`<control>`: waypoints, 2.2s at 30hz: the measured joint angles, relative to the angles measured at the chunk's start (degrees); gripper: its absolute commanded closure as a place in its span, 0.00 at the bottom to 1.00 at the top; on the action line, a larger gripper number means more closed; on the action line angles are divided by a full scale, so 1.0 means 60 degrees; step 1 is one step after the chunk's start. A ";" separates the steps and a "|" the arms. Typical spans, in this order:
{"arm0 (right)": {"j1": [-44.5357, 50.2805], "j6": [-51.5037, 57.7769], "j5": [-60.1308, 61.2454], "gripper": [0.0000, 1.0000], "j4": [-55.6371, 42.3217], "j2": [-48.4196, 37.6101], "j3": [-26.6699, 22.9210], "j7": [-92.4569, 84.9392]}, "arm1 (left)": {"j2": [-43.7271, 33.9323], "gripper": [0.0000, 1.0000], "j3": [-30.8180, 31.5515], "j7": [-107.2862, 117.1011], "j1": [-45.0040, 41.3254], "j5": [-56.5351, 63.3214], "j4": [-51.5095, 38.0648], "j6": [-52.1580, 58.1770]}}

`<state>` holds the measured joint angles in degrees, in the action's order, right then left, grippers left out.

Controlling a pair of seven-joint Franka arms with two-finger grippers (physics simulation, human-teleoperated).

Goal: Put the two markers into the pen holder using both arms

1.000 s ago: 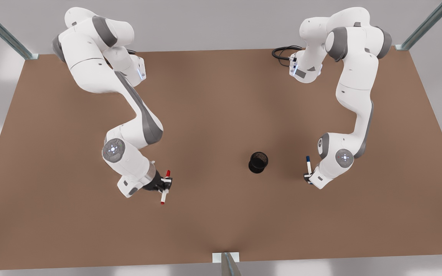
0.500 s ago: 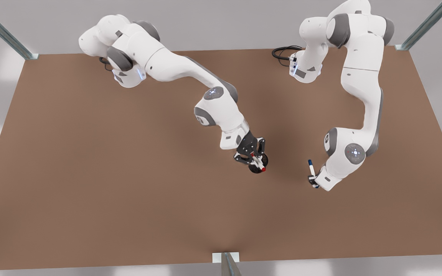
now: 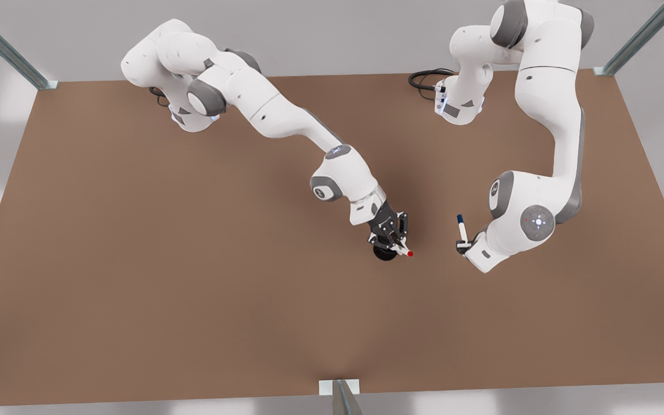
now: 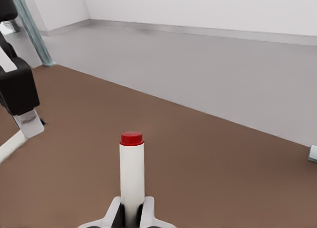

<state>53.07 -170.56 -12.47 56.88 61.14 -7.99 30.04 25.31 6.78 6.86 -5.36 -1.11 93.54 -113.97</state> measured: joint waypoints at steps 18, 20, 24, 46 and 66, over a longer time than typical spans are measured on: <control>-0.1803 0.1870 0.0068 0.00 0.3789 -0.5419 0.0113 0.0359 | 0.0048 0.79 0.0126 -0.0145 -0.0030 -0.0401 -0.0417 0.0310; -0.3317 0.4318 0.0595 0.00 0.3982 -0.7137 0.0116 0.0279 | 0.0014 0.79 0.0297 -0.0288 -0.0014 -0.1017 -0.0983 0.0338; -0.8479 0.8047 0.1285 0.00 0.6513 -1.0016 0.1157 -0.0480 | 0.0052 0.79 0.0528 -0.0985 -0.0115 -0.2788 -0.1631 0.0340; -0.8492 1.3354 0.2001 0.00 0.1802 -0.6271 0.1772 -0.2838 | -0.0132 0.77 0.1401 -0.9430 -0.0268 -0.6334 -0.0129 -0.2088; -0.8697 1.3548 0.2057 0.00 0.1833 -0.6311 0.1786 -0.3996 | -0.1079 0.00 -0.0424 -0.9446 -0.0231 -0.1604 -0.2609 0.1133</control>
<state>0.89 -89.27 -0.12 67.88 23.28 2.72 6.06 18.83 4.23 -49.81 -6.75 -10.73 77.88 -107.17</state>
